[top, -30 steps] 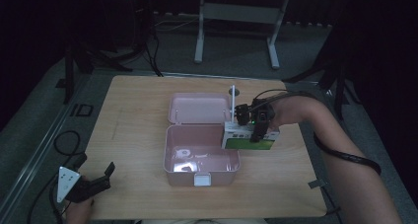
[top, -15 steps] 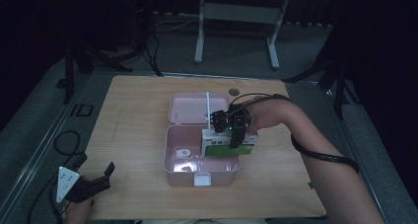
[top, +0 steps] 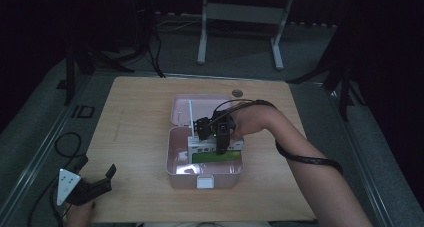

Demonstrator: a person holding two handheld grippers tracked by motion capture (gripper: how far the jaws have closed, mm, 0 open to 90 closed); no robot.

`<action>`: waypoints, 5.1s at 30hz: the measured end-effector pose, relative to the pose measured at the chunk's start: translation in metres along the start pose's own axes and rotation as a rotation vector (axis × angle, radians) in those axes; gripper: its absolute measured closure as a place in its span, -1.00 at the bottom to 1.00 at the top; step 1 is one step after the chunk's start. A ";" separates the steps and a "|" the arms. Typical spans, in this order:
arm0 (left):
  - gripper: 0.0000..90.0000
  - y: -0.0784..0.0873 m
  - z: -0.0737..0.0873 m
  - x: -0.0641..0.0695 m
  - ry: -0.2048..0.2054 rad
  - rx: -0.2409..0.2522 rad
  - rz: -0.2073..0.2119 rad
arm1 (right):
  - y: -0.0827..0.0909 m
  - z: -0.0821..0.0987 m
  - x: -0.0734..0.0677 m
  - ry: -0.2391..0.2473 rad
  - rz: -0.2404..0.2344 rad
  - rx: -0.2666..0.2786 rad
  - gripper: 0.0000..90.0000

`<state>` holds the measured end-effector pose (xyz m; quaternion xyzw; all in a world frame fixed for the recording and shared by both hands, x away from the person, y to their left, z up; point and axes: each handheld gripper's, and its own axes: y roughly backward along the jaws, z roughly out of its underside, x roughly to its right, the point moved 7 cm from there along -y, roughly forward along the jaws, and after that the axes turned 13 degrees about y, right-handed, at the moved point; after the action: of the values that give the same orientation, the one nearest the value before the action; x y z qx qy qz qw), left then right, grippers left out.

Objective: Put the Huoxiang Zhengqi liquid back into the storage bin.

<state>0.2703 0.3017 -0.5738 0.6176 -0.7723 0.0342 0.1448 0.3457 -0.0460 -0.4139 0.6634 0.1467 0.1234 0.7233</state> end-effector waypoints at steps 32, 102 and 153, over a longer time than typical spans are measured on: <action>-1.00 0.000 0.000 0.000 0.003 0.002 0.002 | -0.104 -0.011 0.009 -0.026 -0.077 -0.005 0.42; -0.99 0.000 0.000 0.000 0.000 -0.001 0.000 | -0.034 0.116 0.010 -0.294 0.106 0.199 -0.66; -1.00 0.000 0.000 -0.001 0.006 0.000 -0.001 | -0.178 0.284 -0.005 -1.153 0.905 0.718 -0.74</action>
<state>0.2706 0.3022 -0.5739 0.6180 -0.7715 0.0359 0.1469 0.4451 -0.3264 -0.5692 0.8090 -0.5002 -0.0116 0.3086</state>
